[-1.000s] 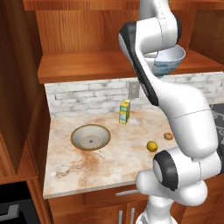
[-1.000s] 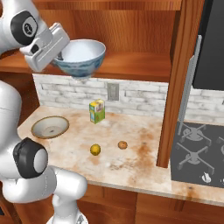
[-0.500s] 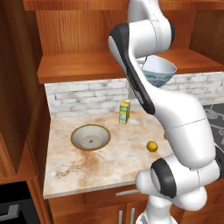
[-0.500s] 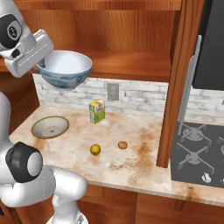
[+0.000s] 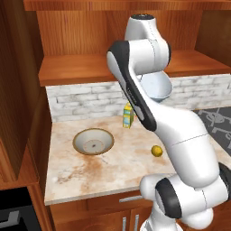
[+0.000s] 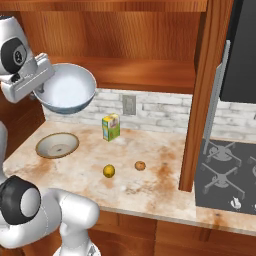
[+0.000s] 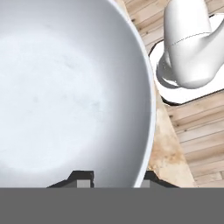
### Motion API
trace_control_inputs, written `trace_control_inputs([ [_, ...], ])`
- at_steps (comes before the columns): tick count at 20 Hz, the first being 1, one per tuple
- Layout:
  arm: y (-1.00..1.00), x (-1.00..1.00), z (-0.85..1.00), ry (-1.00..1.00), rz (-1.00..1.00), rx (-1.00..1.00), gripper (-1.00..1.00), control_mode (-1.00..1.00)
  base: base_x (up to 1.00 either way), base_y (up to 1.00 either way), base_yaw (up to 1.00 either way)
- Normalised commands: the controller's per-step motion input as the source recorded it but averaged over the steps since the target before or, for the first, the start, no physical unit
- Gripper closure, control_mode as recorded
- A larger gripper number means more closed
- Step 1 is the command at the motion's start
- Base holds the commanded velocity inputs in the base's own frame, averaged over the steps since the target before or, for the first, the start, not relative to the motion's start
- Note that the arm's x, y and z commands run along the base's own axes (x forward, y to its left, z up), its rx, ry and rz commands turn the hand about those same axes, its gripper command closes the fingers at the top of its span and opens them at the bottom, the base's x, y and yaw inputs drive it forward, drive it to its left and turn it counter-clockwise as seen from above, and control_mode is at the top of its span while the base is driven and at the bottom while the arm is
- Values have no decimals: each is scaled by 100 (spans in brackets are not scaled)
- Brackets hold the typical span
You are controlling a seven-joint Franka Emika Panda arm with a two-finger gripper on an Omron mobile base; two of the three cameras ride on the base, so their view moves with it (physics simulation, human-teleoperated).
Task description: Pick both bowls and place them on the counter. Then place the lemon in one bowl and place the tangerine in the other bowl.
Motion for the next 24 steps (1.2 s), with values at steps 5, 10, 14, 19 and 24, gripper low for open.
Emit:
trace_control_inputs([
  [5, 50, -9, -57, 10, 5, 0, 100, -100, 0, 0, 0],
  [10, 50, -10, -53, 12, 7, 0, 100, -100, 0, 0, 0],
  [14, 55, -1, -65, 2, 4, 0, 100, -100, 0, 0, 0],
  [19, 50, 0, -74, 3, 0, -3, 100, -100, 0, 0, 0],
  [24, 44, 0, -62, 9, 0, -11, 100, -100, 0, 0, 0],
])
